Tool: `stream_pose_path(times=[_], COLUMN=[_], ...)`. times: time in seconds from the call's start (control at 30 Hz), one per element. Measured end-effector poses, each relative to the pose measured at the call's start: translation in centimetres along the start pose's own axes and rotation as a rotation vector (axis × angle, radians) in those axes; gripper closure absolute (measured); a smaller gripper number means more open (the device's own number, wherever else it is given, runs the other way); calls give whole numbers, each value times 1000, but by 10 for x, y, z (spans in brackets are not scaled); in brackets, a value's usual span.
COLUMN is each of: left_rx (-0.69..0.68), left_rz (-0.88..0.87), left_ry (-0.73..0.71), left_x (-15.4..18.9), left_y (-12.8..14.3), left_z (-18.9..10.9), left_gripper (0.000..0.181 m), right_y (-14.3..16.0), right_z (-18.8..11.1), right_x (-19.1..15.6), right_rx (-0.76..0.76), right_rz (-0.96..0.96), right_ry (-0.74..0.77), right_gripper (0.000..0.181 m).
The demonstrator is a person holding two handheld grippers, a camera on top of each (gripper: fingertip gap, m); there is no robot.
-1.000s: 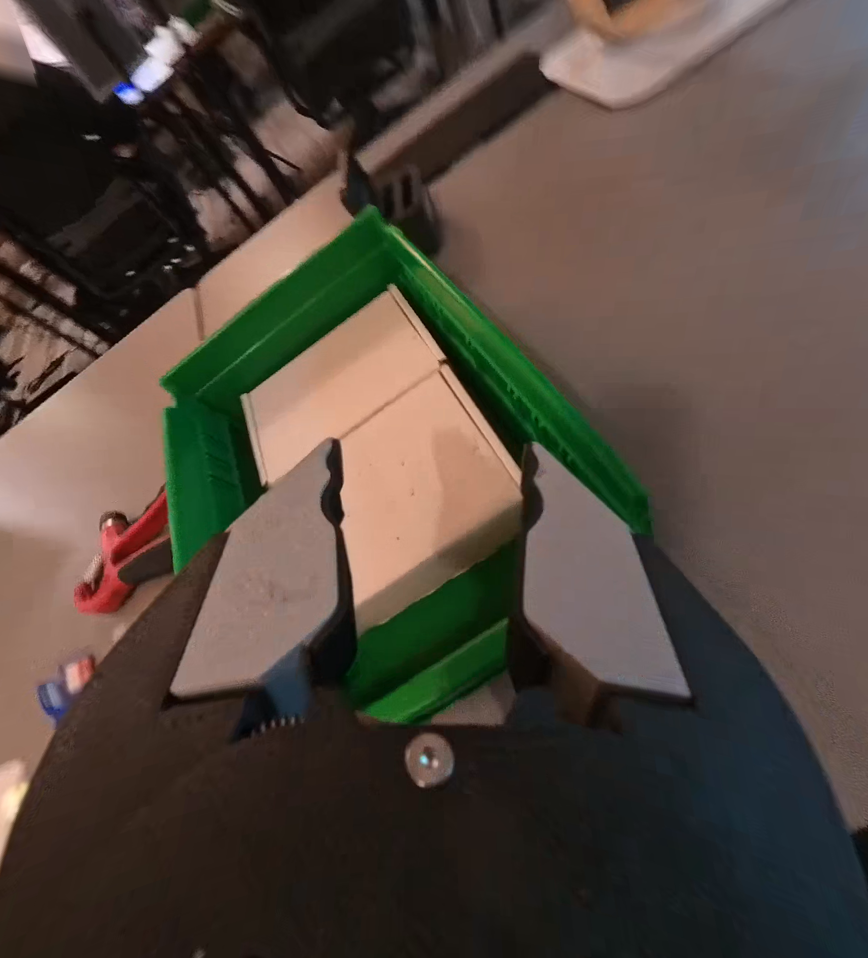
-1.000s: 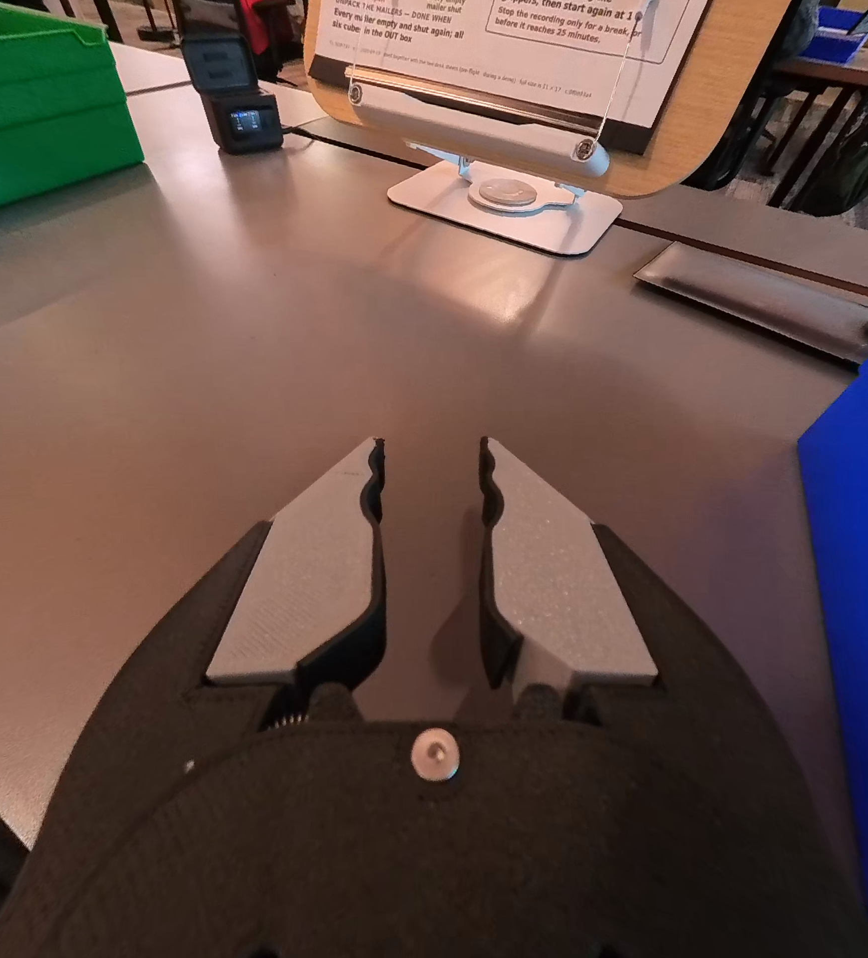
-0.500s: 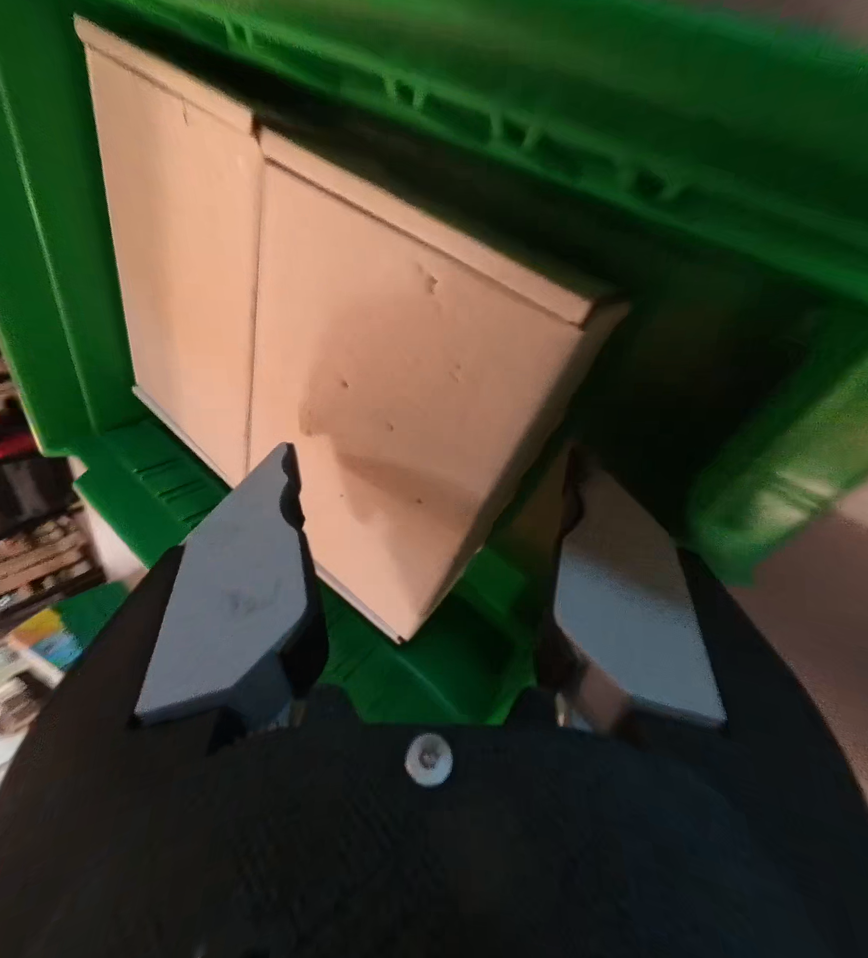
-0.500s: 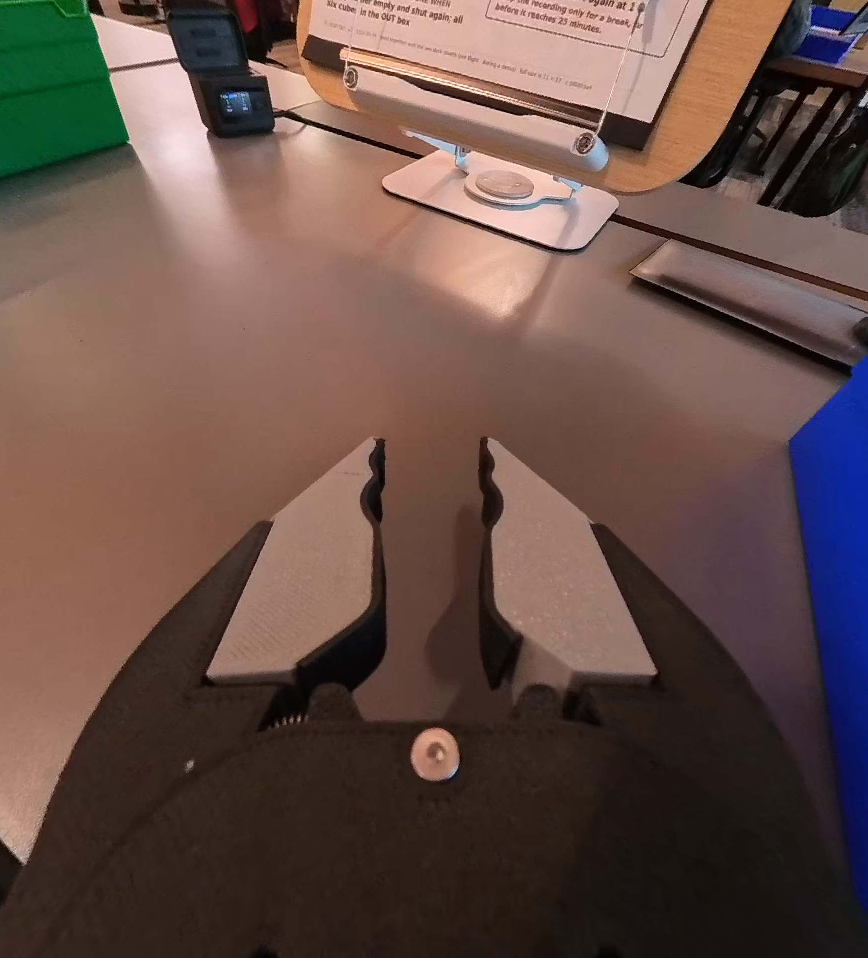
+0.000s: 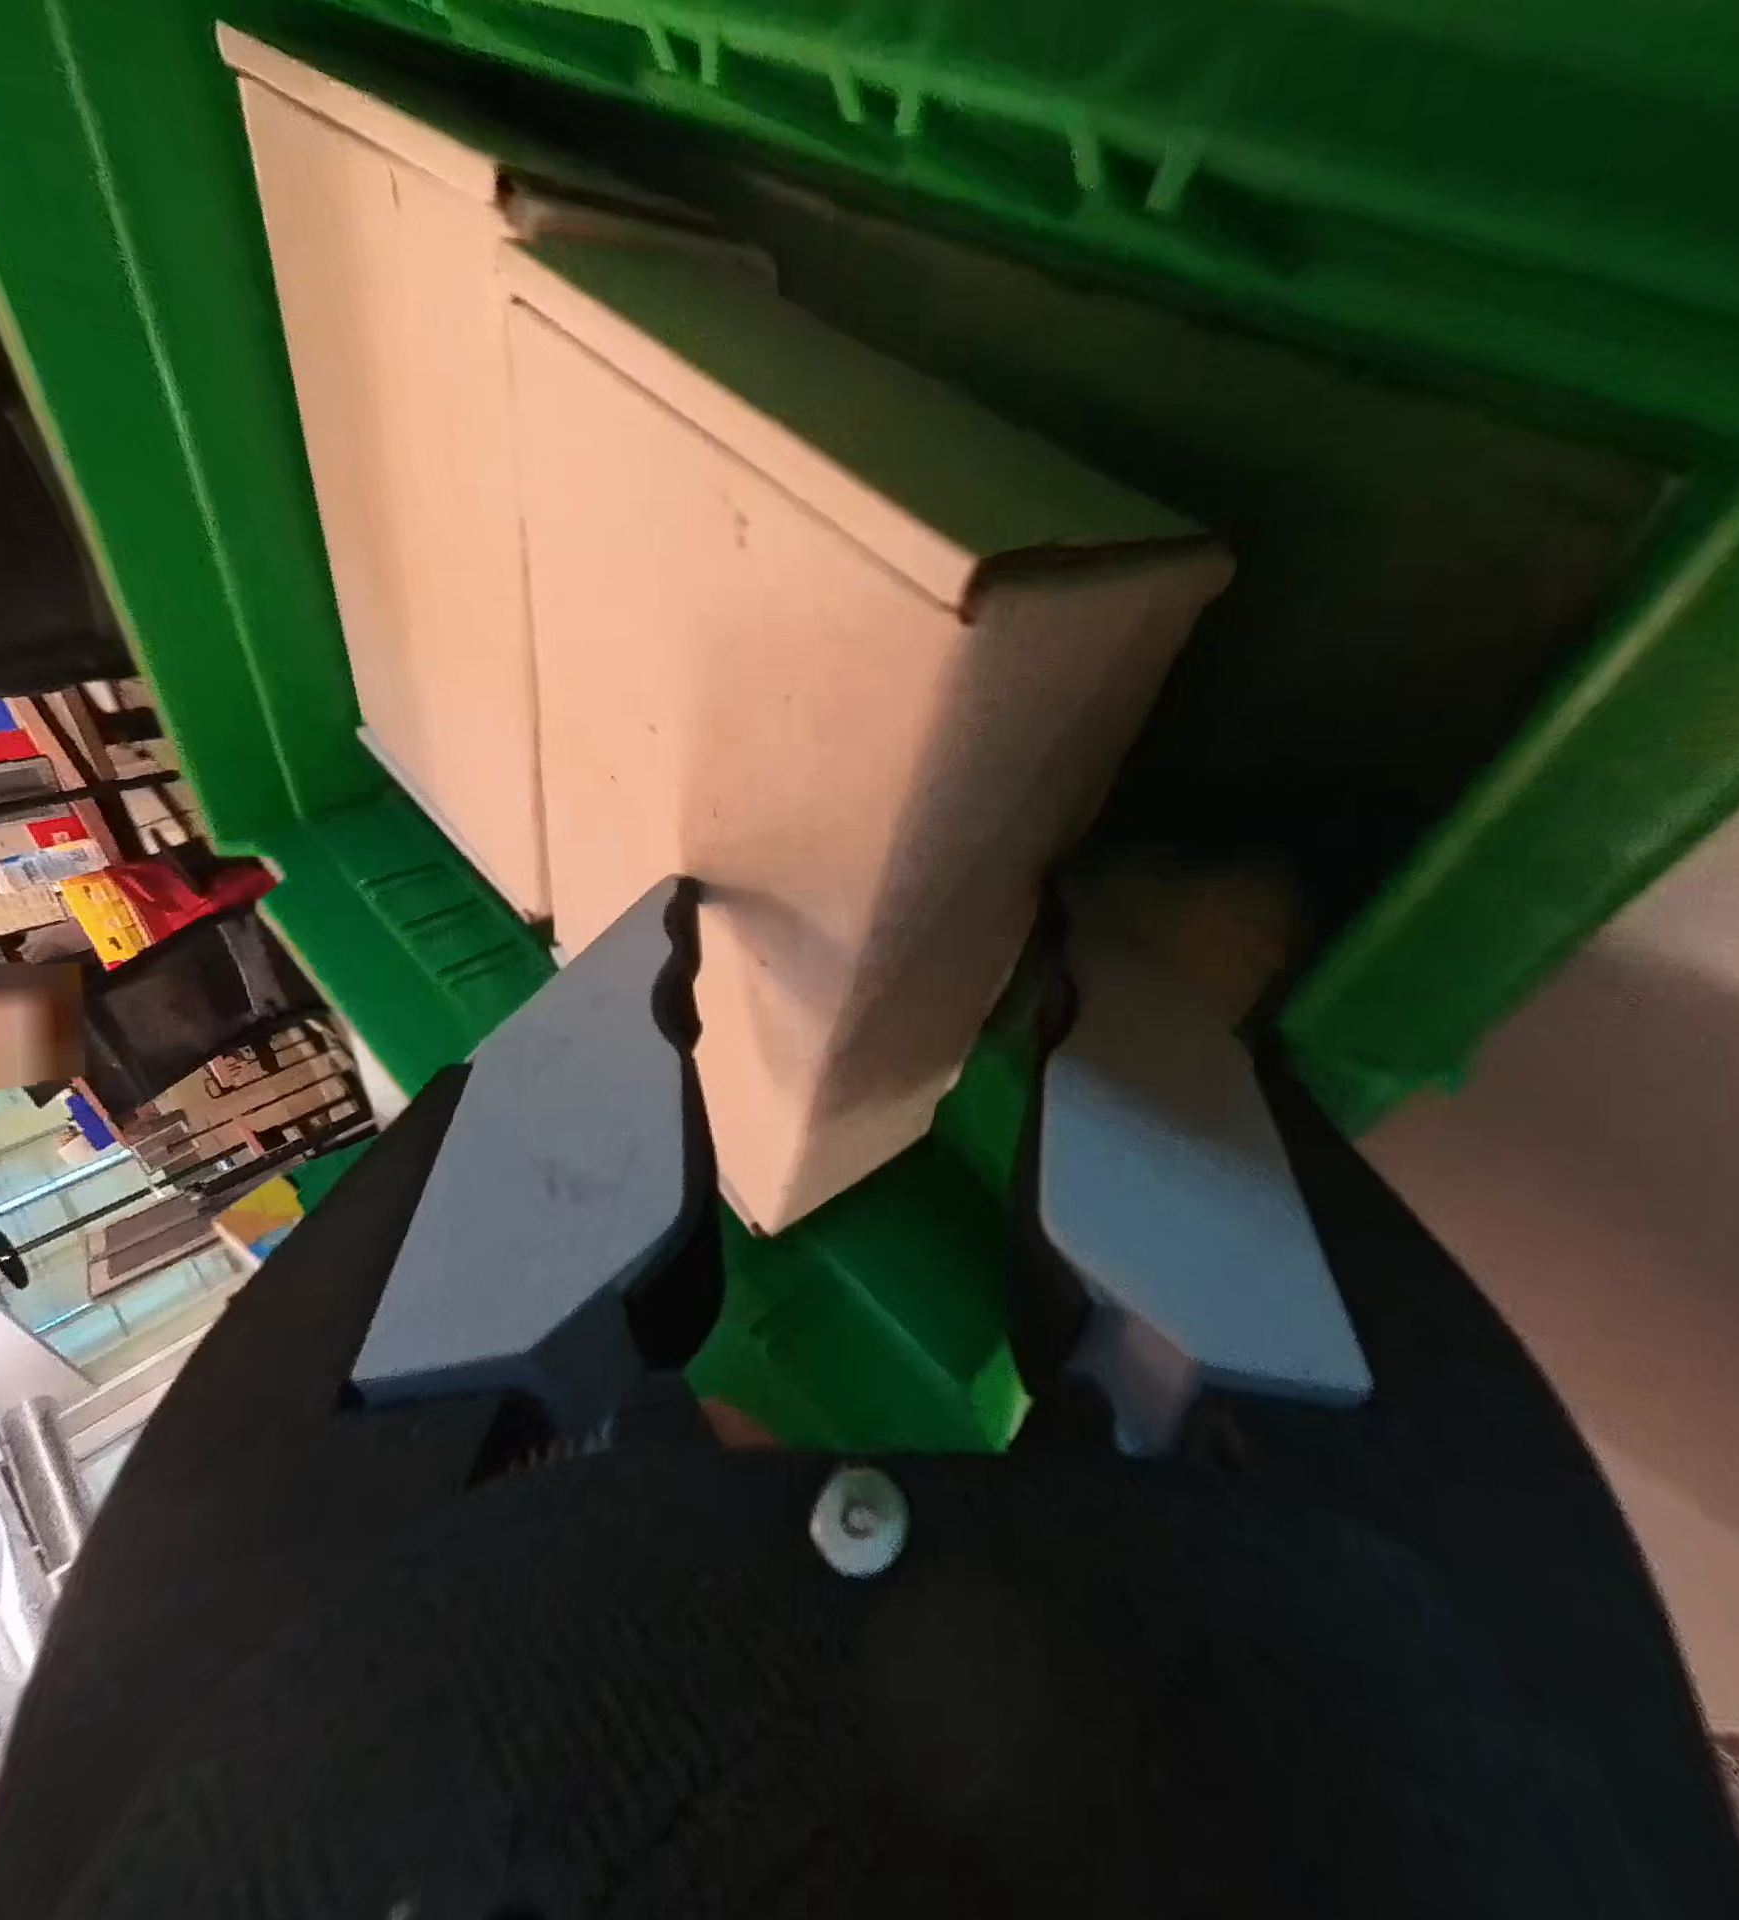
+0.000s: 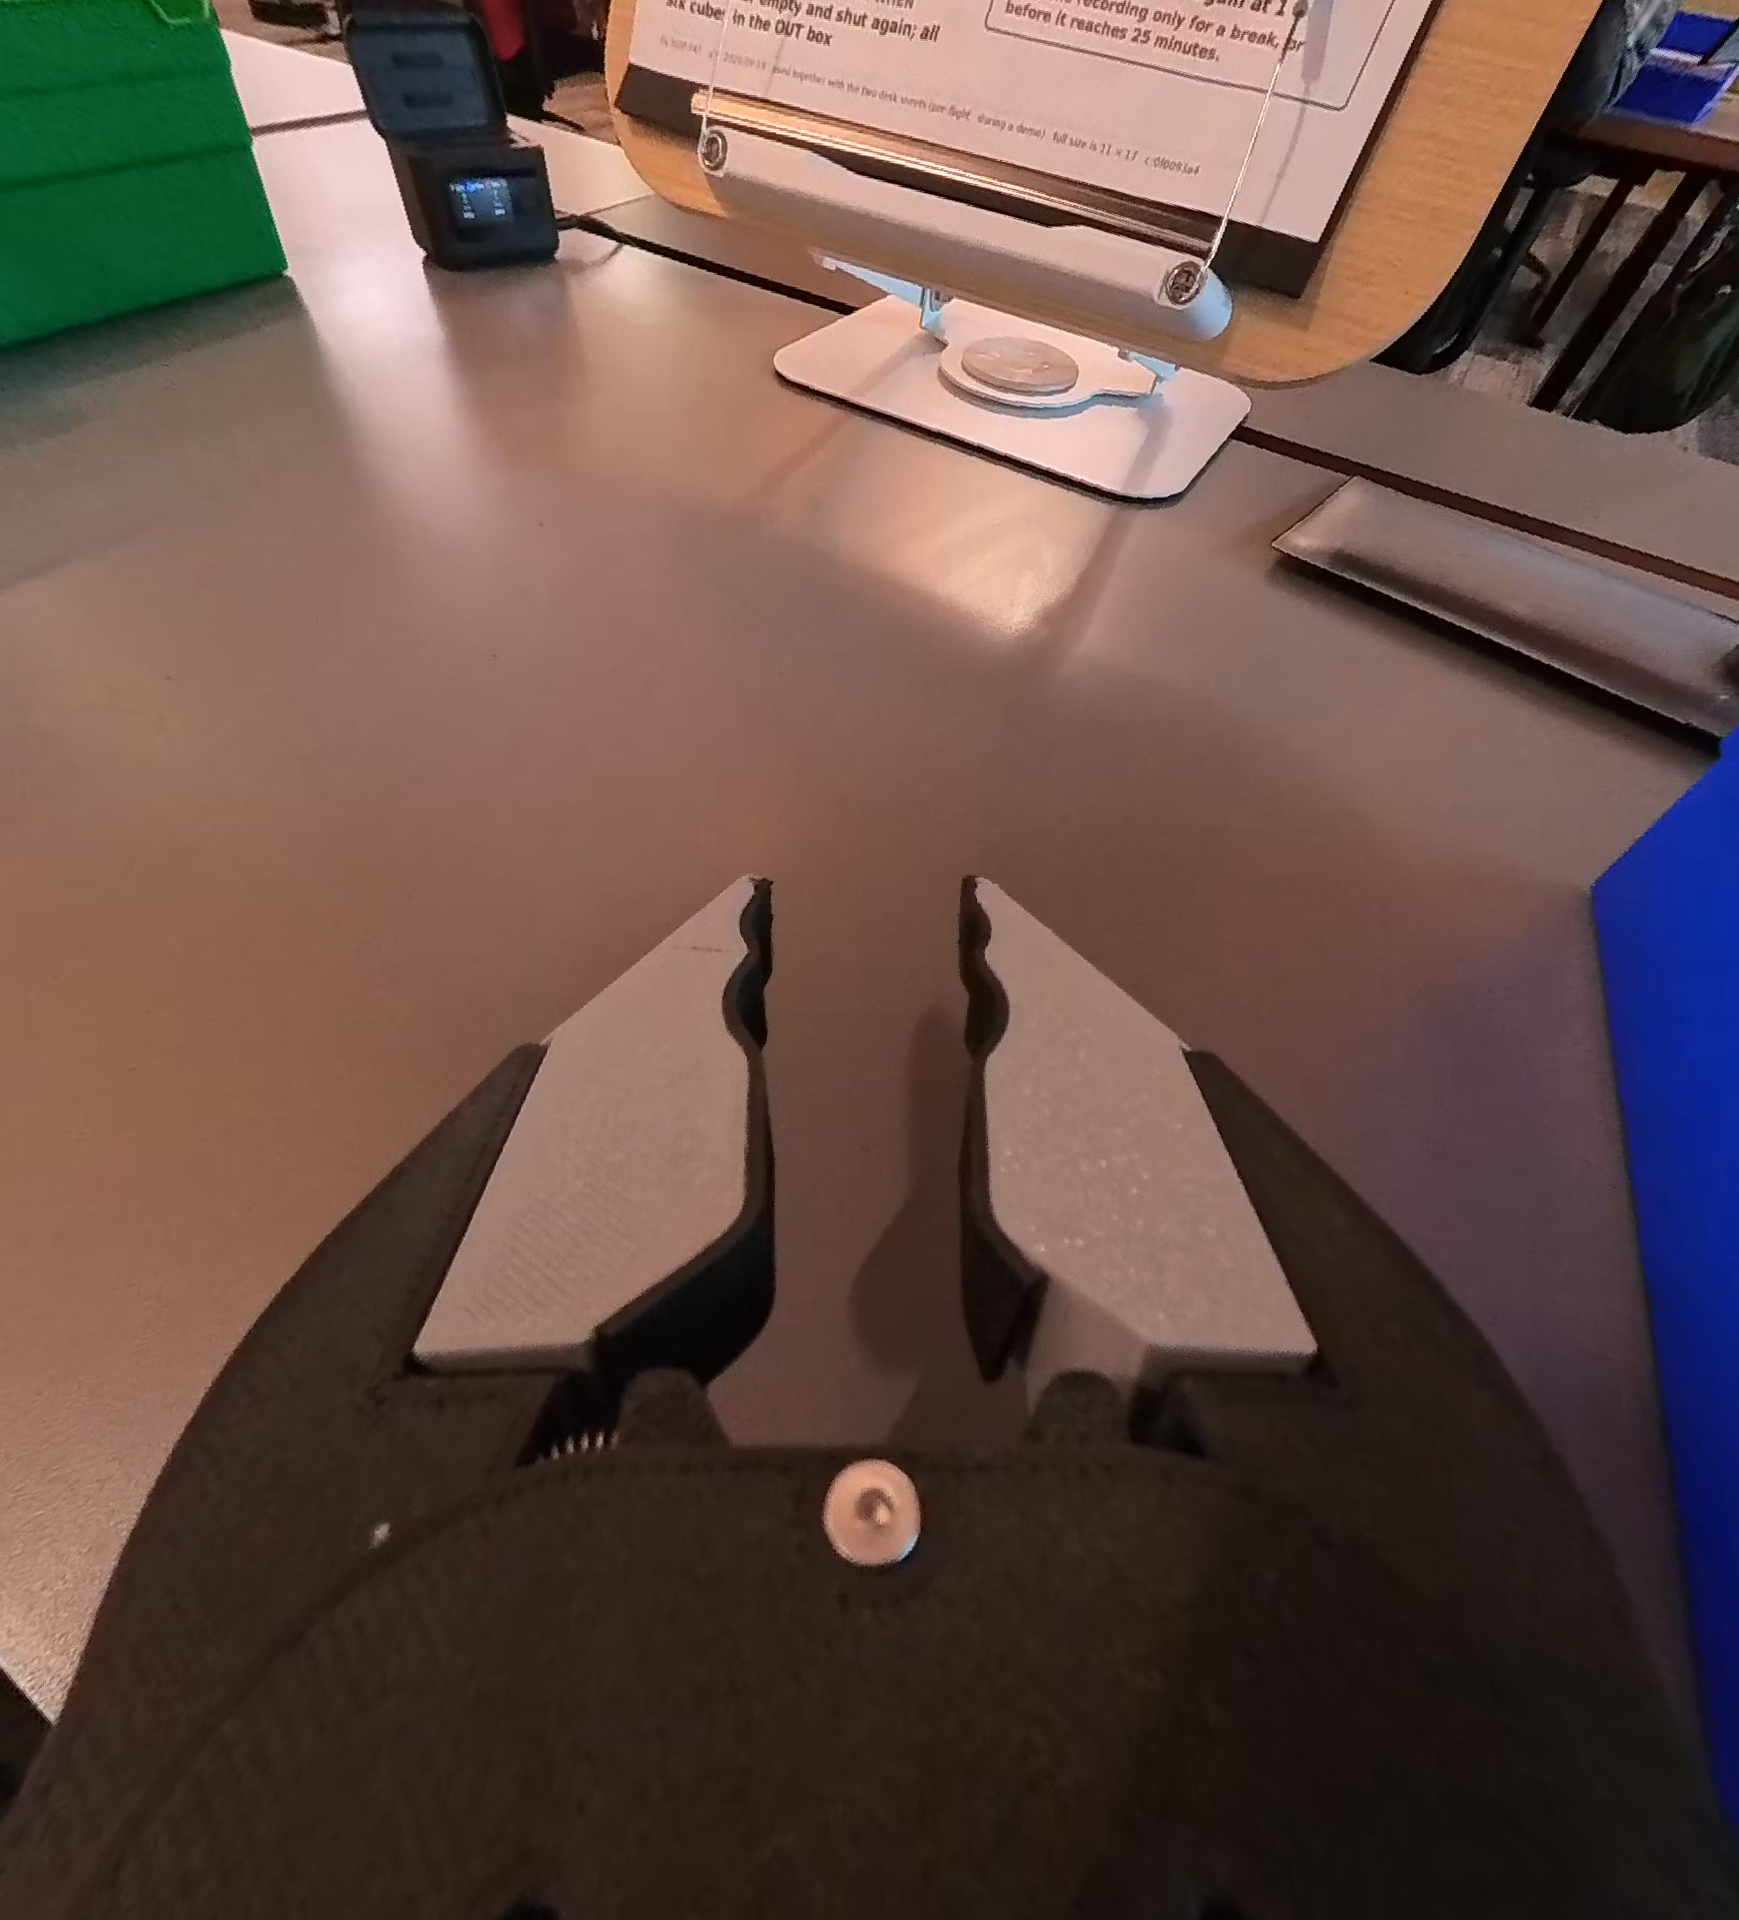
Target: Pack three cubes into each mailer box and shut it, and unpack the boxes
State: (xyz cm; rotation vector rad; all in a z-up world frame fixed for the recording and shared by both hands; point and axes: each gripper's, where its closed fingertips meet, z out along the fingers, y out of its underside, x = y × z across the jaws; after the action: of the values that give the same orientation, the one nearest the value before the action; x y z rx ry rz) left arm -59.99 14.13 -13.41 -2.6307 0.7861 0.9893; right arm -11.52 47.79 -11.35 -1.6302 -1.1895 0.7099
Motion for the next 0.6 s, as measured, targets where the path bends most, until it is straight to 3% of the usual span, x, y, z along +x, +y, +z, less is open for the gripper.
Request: stream_pose_path(times=[0.4, 0.6], left_rx=[99, 198], left_rz=[-36, -58], left_ry=[-203, -402], left_x=[-31, -58], left_y=[4, -17], left_z=[-49, -106], left_gripper=[122, 123], right_y=[0, 0], right_z=[0, 0], right_x=[0, 0], right_rx=[1, 0], right_rz=[-5, -5], right_ry=[5, 5], right_gripper=[148, 148])
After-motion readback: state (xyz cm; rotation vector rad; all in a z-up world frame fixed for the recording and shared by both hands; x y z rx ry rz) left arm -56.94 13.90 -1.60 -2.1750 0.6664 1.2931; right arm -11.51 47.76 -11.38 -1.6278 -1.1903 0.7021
